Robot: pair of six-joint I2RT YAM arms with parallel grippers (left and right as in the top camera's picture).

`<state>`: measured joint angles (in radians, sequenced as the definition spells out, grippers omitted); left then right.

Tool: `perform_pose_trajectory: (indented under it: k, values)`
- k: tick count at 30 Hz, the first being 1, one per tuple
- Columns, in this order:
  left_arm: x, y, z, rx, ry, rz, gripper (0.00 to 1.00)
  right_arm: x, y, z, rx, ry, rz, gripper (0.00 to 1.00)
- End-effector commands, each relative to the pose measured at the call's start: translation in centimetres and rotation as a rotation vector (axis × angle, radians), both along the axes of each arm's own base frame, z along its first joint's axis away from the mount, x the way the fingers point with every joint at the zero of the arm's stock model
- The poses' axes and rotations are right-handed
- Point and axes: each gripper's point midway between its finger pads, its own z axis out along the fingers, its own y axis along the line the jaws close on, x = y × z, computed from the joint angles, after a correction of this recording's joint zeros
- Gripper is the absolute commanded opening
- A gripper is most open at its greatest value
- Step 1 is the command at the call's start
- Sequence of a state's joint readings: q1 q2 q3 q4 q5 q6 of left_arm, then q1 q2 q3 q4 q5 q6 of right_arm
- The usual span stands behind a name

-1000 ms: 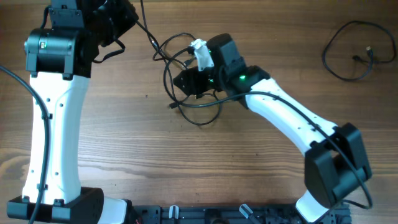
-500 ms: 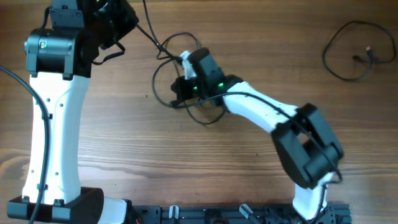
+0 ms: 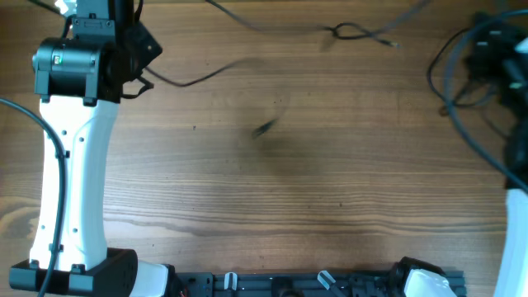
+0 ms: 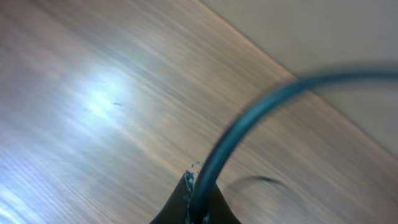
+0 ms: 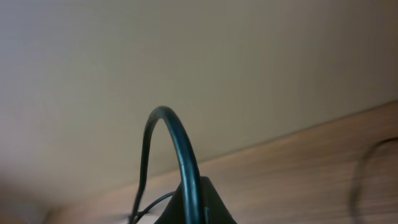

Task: Untangle cables

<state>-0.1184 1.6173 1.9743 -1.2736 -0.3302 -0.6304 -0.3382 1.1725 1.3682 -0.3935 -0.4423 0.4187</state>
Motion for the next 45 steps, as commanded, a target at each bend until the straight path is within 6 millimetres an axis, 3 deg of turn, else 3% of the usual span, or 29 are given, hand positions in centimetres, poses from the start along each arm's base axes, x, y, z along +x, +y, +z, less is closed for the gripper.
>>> perform_pose_trajectory:
  k: [1,6,10,12,15,19,20,21,22,23,28,33,35,37,39,40,41,42,45]
  values:
    - [-1.4,4.1,1.5,0.154,-0.013,0.142,0.04,0.5,-4.4,0.1,0.023,-0.019,-0.08,0.04]
    - [-2.1,6.0,1.3,0.2,0.04,0.137,0.04,2.3,-10.1,-1.7,-0.004,-0.011,-0.209,0.04]
    - [-2.3,6.8,1.2,0.202,0.045,0.155,0.04,2.9,-17.6,-4.5,-0.025,0.027,-0.428,0.04]
    - [-2.2,6.8,1.3,0.202,0.042,0.155,0.04,3.4,-20.3,-6.3,-0.029,0.047,-0.461,0.04]
    - [-2.0,6.1,1.0,0.168,0.042,0.129,0.04,4.6,-22.0,-9.2,-0.048,0.092,-0.462,0.04]
    - [-1.3,3.3,0.6,0.122,0.045,0.009,0.04,5.6,-23.5,-13.4,-0.018,0.176,-0.49,0.04]
    - [-1.1,2.4,0.6,0.12,0.044,-0.035,0.04,5.8,-23.8,-14.7,-0.007,0.206,-0.494,0.13]
    - [-0.7,0.9,0.7,0.112,0.036,-0.097,0.04,5.8,-23.7,-16.0,0.017,0.238,-0.489,0.61]
    - [-0.4,-0.7,0.8,0.103,0.025,-0.156,0.04,6.0,-23.4,-16.7,0.038,0.255,-0.466,0.96]
    - [-0.1,-1.8,0.9,0.091,0.015,-0.196,0.04,6.1,-22.8,-17.2,0.056,0.266,-0.434,1.0]
    - [0.4,-11.6,1.7,-0.063,-0.068,-0.494,0.04,6.1,-19.0,-17.7,0.161,0.312,-0.295,1.0]
    - [-0.4,-18.1,-0.3,-0.18,-0.006,-0.655,0.04,5.4,-14.7,-18.0,0.241,0.373,-0.155,1.0]
    - [0.2,-20.5,-3.2,-0.18,0.069,-0.694,0.04,5.7,-7.9,-17.4,0.281,0.371,0.137,1.0]
    - [0.5,-21.3,-4.2,-0.191,0.088,-0.703,0.06,6.0,-4.1,-17.3,0.256,0.371,0.271,1.0]
    - [0.7,-22.0,-4.7,-0.212,0.098,-0.72,0.17,6.2,-0.9,-17.6,0.23,0.389,0.353,1.0]
    - [0.7,-22.1,-4.9,-0.219,0.107,-0.725,0.34,6.3,1.7,-17.8,0.207,0.402,0.416,1.0]
    - [0.6,-22.1,-5.1,-0.22,0.114,-0.726,0.58,6.4,3.4,-17.9,0.195,0.407,0.457,1.0]
    - [0.5,-22.1,-5.2,-0.22,0.123,-0.725,0.98,6.4,4.7,-17.9,0.182,0.408,0.489,1.0]
    - [-0.1,-21.7,-5.7,-0.209,0.158,-0.727,1.0,6.5,8.9,-18.0,0.149,0.419,0.572,1.0]
